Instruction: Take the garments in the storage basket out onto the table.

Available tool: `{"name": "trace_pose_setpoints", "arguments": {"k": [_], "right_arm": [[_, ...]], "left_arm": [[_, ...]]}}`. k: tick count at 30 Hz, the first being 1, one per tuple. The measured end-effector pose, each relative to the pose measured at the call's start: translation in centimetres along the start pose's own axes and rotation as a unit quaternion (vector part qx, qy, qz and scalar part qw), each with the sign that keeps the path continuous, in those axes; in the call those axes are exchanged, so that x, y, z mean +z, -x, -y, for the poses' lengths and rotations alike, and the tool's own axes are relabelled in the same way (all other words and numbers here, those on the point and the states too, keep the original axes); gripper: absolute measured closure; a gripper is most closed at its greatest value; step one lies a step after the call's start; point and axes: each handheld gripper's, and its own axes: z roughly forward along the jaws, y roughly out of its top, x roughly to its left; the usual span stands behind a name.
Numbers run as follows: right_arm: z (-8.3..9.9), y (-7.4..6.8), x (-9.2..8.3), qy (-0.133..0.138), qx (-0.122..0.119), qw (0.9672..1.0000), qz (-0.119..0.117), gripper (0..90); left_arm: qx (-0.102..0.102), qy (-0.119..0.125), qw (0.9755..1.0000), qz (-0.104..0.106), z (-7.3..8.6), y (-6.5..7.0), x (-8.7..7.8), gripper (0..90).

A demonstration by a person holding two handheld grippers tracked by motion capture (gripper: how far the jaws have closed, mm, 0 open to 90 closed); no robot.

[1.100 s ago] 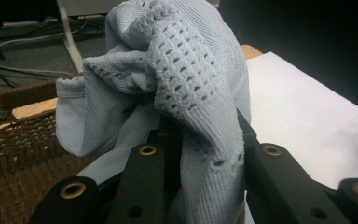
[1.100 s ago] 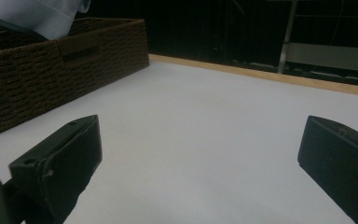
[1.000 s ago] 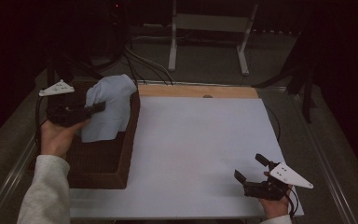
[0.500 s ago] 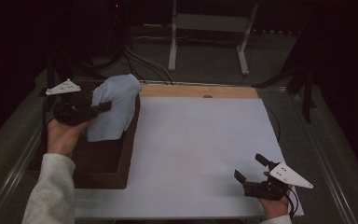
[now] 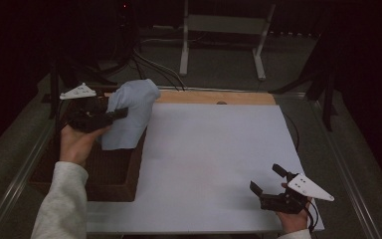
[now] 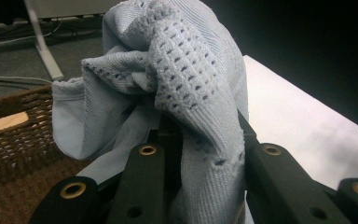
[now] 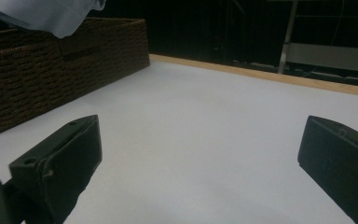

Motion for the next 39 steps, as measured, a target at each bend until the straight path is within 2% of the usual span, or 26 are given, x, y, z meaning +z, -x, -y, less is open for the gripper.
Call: {"name": "trace_pose_setpoints", "arguments": {"k": [9,39], "right_arm": [[0.0,0.0,0.0,0.000,0.001,1.0000,0.000,0.0],[0.0,0.2,-0.1,0.001,0.003,1.0000,0.001,0.0]], "left_arm": [[0.001,-0.003,0.9998,0.020,-0.3,0.7,1.1,74.2],[0.012,-0.013,0.9983,0.056,-1.2,3.2,4.6,74.1]]}}
